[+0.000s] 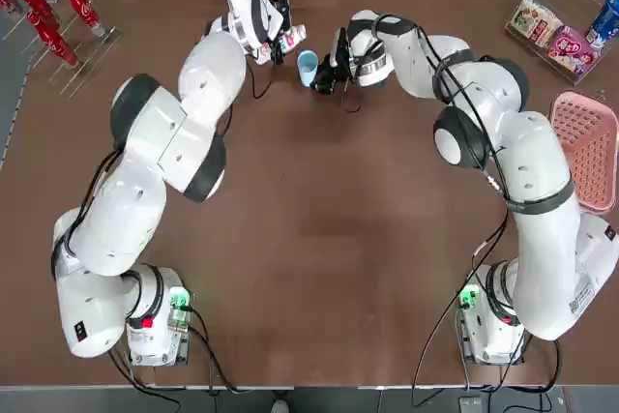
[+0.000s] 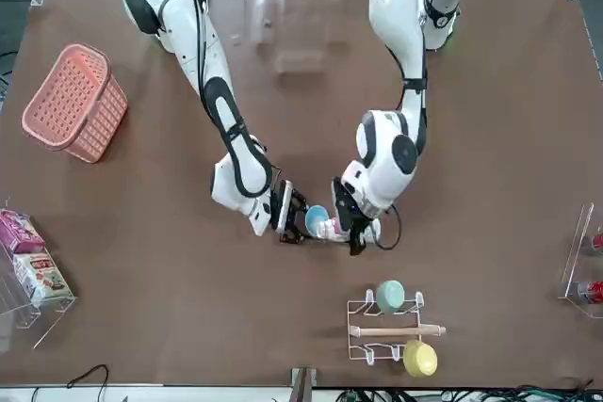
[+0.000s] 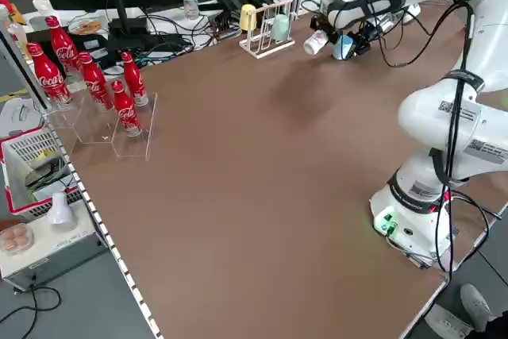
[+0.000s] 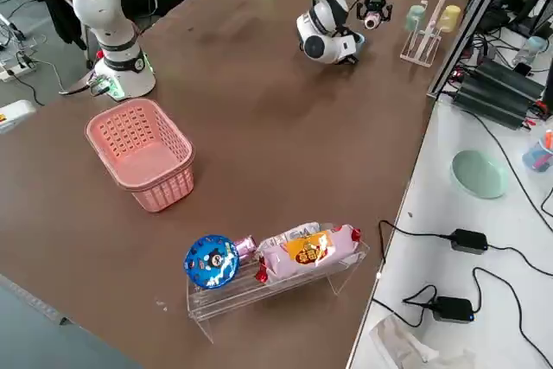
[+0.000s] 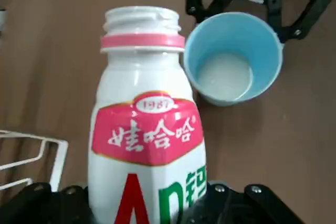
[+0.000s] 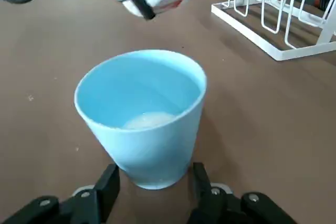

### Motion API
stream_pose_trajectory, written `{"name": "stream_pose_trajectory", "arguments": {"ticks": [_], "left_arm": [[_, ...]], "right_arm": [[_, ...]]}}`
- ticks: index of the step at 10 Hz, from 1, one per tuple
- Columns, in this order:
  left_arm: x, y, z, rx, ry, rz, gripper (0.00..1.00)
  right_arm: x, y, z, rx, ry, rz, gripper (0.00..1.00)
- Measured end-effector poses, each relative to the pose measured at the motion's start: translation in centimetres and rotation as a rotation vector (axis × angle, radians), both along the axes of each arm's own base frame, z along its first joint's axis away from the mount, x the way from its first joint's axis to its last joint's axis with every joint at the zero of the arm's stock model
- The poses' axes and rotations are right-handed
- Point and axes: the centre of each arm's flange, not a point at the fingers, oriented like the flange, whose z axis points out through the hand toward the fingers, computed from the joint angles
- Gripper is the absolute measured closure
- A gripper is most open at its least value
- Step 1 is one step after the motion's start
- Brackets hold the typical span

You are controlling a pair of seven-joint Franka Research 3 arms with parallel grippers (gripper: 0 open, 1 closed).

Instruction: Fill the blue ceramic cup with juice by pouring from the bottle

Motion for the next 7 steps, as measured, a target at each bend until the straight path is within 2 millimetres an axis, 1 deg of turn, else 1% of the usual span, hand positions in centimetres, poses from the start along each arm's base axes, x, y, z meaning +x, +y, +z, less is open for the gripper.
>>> {"name": "stream_pose_trajectory", "arguments": {"ticks": [1,2,4,6,7], "left_arm": [[0.8,1.6,0.4,-0.023,-0.014,0.002,0.55],[1.1,3.1,0.7,-0.052,-0.027,-0.001,0.55],[1.2,5.7,1.2,-0.101,-0.059,-0.022,0.55],[1.1,8.6,2.5,-0.152,-0.074,-0.006,0.55],[1.0,10.4,3.1,-0.191,-0.079,-0.006,0.55]], "right_arm": [[0.0,0.0,0.0,0.000,0.000,0.000,0.35],[0.0,0.0,0.0,0.000,0.000,0.000,0.35],[0.0,-0.1,0.0,0.000,0.000,-0.001,0.33],[0.1,-0.2,0.0,-0.002,0.000,-0.003,0.26],[0.2,-0.3,0.0,-0.003,0.000,-0.004,0.24]]}}
